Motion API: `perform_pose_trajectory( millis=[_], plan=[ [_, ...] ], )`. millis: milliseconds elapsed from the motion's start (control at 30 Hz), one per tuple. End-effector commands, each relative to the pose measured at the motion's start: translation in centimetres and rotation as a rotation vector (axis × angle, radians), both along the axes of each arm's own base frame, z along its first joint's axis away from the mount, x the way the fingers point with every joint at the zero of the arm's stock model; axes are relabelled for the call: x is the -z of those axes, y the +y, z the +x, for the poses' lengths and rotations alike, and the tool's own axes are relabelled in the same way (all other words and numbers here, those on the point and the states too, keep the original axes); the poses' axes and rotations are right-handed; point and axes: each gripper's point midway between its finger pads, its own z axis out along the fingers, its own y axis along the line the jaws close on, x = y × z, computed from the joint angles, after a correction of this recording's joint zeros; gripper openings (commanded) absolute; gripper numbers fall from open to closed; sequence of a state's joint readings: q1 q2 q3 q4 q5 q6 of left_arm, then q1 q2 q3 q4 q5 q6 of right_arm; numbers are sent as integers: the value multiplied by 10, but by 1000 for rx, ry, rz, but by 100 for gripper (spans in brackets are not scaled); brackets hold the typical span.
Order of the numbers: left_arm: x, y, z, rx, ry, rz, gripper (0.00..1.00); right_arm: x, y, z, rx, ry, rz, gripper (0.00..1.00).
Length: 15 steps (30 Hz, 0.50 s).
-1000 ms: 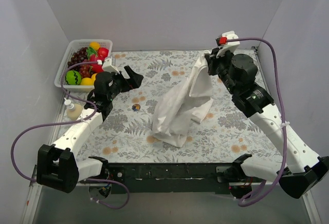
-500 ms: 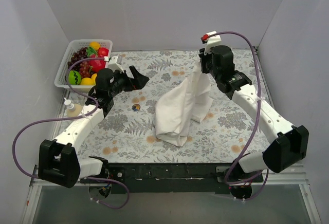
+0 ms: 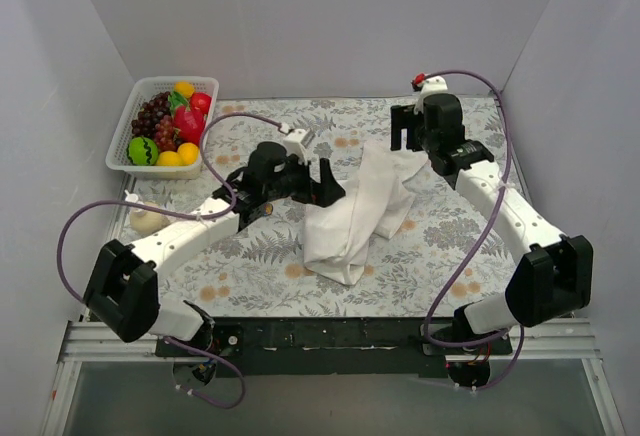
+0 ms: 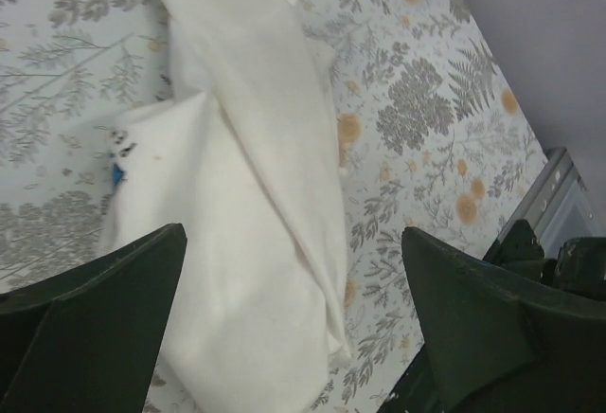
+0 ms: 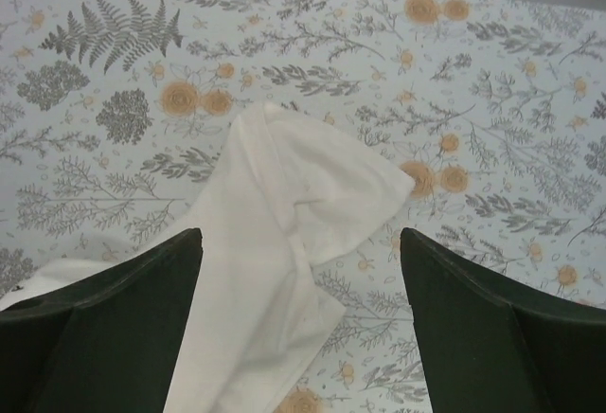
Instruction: Pin the brooch onto the clothing
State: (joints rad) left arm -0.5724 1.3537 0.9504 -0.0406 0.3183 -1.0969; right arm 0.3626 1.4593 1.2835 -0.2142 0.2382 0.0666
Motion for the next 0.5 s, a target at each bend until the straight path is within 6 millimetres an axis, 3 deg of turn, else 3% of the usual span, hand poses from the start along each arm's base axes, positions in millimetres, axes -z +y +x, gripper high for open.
perform_pose_trajectory(
  millis=[0, 33, 67, 200, 267, 300, 467],
  plan=[
    [19, -37, -18, 39, -36, 161, 98, 24, -8, -25, 33, 74, 71, 92],
    [41, -40, -13, 18, -10, 221, 98, 33, -9, -29, 32, 99, 74, 91],
    [45, -53, -20, 43, -8, 236, 98, 55, -11, -39, 35, 154, 63, 91],
    [83, -72, -18, 16, 15, 330, 98, 108, -14, -71, 32, 289, 82, 89],
    [107, -72, -12, -27, 24, 399, 97, 120, -15, -79, 33, 315, 87, 89],
    [110, -76, -12, -32, 22, 409, 96, 132, -17, -88, 33, 344, 88, 88],
    [123, -89, -9, 5, 20, 416, 81, 151, -18, -99, 40, 381, 121, 88]
  ],
)
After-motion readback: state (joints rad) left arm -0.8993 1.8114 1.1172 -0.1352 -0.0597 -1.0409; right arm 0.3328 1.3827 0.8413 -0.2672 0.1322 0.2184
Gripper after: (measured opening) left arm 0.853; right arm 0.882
